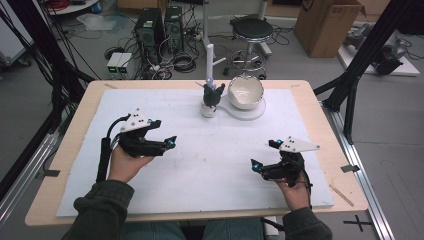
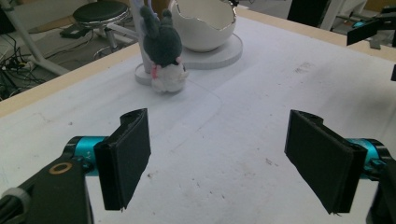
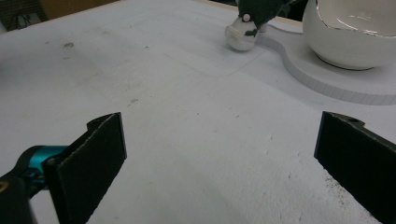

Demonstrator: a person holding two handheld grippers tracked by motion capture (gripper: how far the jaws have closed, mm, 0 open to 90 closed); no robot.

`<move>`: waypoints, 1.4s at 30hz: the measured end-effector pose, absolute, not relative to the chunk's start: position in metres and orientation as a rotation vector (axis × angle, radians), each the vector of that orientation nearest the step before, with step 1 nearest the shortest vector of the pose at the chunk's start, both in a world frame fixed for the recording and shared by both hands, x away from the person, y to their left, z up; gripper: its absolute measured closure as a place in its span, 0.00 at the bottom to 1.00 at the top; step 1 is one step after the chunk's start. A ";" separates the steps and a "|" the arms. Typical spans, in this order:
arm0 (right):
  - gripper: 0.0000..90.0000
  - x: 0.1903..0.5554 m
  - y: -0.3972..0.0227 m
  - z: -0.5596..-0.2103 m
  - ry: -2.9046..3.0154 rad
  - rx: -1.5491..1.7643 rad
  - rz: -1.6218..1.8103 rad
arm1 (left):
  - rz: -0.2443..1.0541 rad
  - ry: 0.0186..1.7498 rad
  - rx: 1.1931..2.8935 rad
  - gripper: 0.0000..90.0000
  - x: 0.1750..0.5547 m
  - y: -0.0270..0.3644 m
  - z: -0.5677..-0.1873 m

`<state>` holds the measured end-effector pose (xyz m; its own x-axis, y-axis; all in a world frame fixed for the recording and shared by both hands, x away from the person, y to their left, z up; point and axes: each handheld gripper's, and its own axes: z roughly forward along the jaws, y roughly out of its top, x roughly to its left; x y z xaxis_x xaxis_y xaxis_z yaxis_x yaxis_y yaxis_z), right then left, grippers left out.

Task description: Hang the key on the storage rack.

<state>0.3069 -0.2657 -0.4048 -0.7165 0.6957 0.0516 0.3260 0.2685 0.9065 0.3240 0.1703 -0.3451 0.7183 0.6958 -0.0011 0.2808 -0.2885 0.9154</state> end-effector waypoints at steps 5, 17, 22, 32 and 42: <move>0.02 0.307 -0.266 -0.405 2.186 0.928 1.431 | 0.501 0.774 1.869 0.25 0.319 0.176 -0.351; 0.02 0.309 -0.266 -0.404 2.184 0.945 1.428 | 0.519 0.778 1.864 0.25 0.310 0.185 -0.355; 0.02 0.309 -0.266 -0.404 2.183 0.949 1.426 | 0.513 0.790 1.855 0.25 0.306 0.189 -0.358; 0.02 0.310 -0.266 -0.405 2.184 0.954 1.419 | 0.528 0.806 1.847 0.24 0.299 0.198 -0.364; 0.02 0.311 -0.265 -0.407 2.192 0.955 1.411 | 0.528 0.817 1.840 0.22 0.292 0.205 -0.368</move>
